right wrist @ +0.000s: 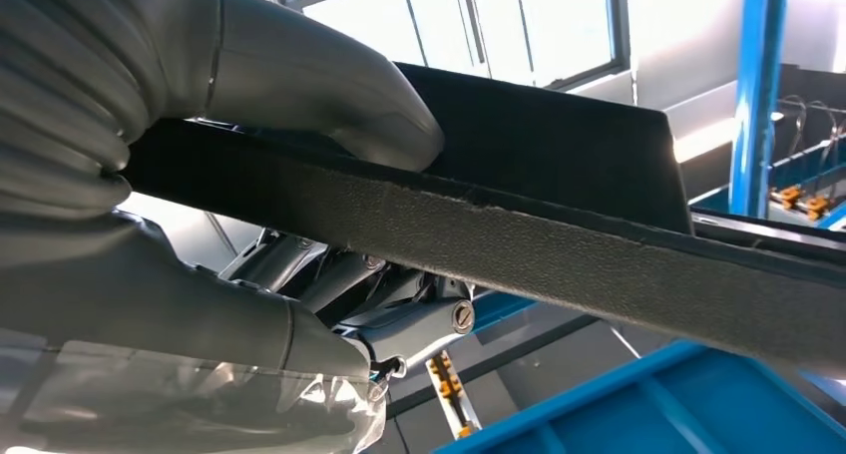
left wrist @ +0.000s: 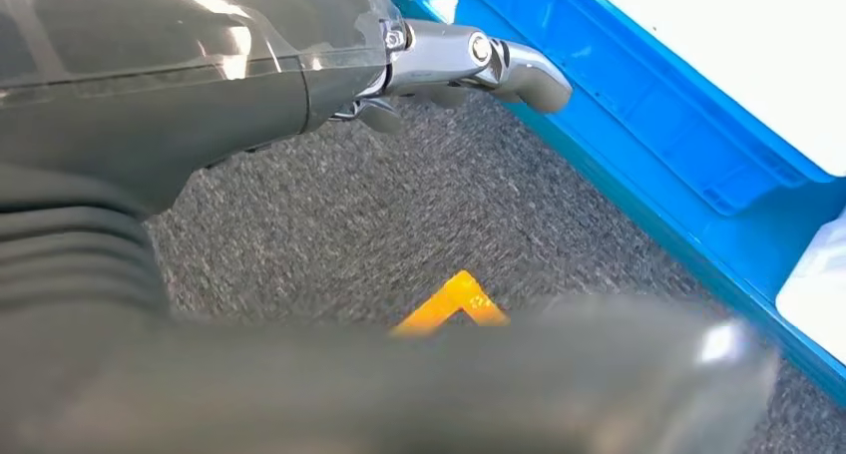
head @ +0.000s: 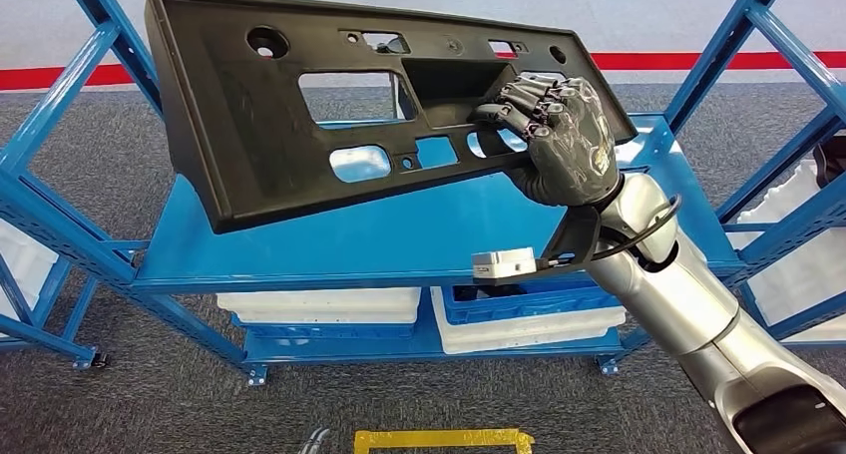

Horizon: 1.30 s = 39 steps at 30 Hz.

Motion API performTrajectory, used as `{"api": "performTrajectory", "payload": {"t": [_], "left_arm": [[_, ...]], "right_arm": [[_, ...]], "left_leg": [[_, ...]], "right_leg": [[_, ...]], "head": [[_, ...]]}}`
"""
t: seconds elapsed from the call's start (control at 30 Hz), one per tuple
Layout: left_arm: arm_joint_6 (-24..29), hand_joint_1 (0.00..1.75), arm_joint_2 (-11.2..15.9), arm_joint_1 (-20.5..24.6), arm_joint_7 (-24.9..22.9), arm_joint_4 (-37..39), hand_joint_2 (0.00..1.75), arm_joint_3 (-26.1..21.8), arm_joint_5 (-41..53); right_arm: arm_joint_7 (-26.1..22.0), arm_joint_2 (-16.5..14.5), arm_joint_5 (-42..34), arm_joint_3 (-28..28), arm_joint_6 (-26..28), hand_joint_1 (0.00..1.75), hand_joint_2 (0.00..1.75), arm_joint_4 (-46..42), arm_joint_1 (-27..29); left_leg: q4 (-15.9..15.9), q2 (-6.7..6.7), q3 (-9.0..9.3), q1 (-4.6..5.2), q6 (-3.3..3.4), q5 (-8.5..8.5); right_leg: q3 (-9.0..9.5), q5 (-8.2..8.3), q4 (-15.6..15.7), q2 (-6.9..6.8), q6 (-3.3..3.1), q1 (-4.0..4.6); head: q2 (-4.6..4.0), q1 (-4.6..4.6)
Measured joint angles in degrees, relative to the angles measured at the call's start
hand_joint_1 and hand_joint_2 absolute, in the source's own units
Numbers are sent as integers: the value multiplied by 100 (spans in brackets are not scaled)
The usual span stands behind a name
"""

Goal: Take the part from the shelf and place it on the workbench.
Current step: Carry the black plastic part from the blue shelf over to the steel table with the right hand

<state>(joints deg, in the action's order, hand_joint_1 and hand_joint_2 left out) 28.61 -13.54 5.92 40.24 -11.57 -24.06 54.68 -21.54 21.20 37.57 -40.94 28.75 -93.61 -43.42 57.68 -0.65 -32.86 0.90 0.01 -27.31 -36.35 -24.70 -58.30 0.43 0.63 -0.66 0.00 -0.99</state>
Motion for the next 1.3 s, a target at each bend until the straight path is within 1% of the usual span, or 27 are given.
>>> {"api": "performTrajectory", "payload": {"t": [0.23, 0.67, 0.73, 0.83, 0.93, 1.03, 1.13, 1.3], "left_arm": [[-69, 0, 24, -12, -1, 1, 175, 150, 58], [-259, 0, 54, -18, -120, 1, 175, 164, -35], [-283, 0, 56, -17, -236, 2, 175, 163, -39], [-379, 0, 61, -16, -547, 3, 175, 162, -16], [-598, 0, 87, -16, -931, 4, 175, 178, 68], [-839, 0, 123, -17, -1189, 5, 175, 212, 131], [-962, 0, 155, -21, -1339, 5, 175, 251, 182], [-994, 0, 187, -22, -1446, 5, 175, 293, 219]], "right_arm": [[-65, 0, 0, -1, -10, 175, 175, -70, 15], [-77, 0, 7, 8, -9, 175, 175, -84, 103], [-81, 0, 19, 9, -8, 175, 175, -84, 118], [-88, -1, 76, 9, -8, 175, 175, -90, 149], [-81, -15, 124, 12, -19, 175, 175, -124, 205], [-56, -45, 127, 24, -79, 175, 175, -138, 249], [-51, -67, 127, 38, -104, 175, 175, -148, 283], [-53, -87, 128, 66, -103, 175, 175, -177, 322]], "left_leg": [[0, 0, -1, 0, 0, 0], [0, -1, -1, 0, 0, 0], [0, -1, -1, 0, 0, 0], [0, -1, -1, 0, 0, 0], [0, -1, -1, 0, 0, 0], [0, 0, -1, 0, 0, 0], [0, -1, -1, 0, 0, 0], [0, -1, -1, 0, 0, 0]], "right_leg": [[0, 0, 0, 0, 0, 0], [0, 0, 0, 0, 0, 0], [0, 0, 0, 0, 0, 0], [0, 0, 0, 0, 0, 0], [0, 0, 0, 0, 0, 0], [0, 0, 0, 0, 0, 0], [0, 0, 0, 0, 0, 0], [1, 0, 0, 0, 0, 0]], "head": [[0, 1], [0, 0], [0, 1], [0, 1], [0, 2], [0, 1], [0, 1], [0, -1]]}}
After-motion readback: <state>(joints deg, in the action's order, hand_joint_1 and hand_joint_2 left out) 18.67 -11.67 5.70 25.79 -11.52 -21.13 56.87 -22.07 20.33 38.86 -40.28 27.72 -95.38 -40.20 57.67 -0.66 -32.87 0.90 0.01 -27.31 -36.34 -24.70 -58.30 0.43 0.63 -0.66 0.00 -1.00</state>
